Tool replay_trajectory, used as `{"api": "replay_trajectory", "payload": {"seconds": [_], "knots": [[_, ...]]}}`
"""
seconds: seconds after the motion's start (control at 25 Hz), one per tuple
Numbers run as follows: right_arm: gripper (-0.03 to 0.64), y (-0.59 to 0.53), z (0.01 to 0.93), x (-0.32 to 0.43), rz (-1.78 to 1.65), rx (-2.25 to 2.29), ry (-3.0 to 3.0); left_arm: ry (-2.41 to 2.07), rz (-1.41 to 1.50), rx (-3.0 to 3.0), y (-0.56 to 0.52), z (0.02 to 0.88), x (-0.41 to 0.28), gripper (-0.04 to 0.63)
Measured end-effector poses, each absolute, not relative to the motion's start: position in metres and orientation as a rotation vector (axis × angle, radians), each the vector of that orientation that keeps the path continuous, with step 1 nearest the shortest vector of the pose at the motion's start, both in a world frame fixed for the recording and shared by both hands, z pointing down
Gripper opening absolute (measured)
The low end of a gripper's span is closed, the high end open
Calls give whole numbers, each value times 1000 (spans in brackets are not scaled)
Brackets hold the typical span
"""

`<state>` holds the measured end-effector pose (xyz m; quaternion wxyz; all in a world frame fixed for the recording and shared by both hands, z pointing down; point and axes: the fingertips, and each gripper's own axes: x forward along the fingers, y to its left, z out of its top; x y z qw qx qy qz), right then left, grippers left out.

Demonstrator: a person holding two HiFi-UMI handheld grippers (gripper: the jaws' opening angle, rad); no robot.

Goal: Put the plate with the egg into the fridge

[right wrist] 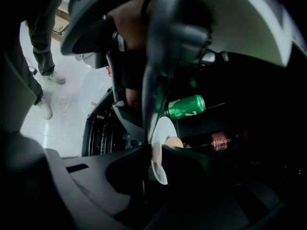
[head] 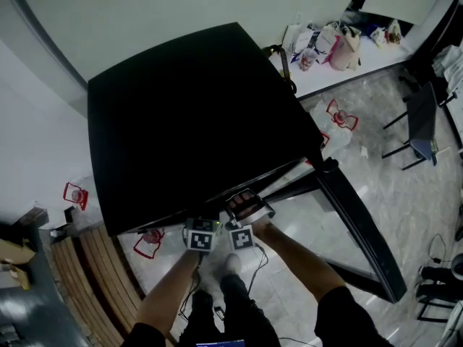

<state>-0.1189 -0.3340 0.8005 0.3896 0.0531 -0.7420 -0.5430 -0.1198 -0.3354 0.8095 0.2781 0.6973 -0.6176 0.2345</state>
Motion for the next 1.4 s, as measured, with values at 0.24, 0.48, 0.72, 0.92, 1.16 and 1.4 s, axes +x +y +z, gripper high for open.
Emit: {"api": "replay_trajectory", "payload": {"seconds": [0.24,0.48,0.72,0.92,1.16,1.4], "knots": [[54,-338,796,-105,-1373,195,-1844,-1641,594,1789,-336,815,-119,9],[54,-328,778,-88,-1220,290,-1961,-1640,546,1765,-331,809,-112,9],[52,-292,722,-49,-826,593,-2297,-1680,458,1949,-294,758,-90,9],[9,-246,660,-5,-427,903,-2511,-1659,442,2216,-245,681,-49,9],[9,-187,590,65,-19,1134,-2654,-1556,352,2432,-177,615,8,9],[9,-136,562,172,99,1249,-2692,-1396,306,2564,-125,589,88,9]]}}
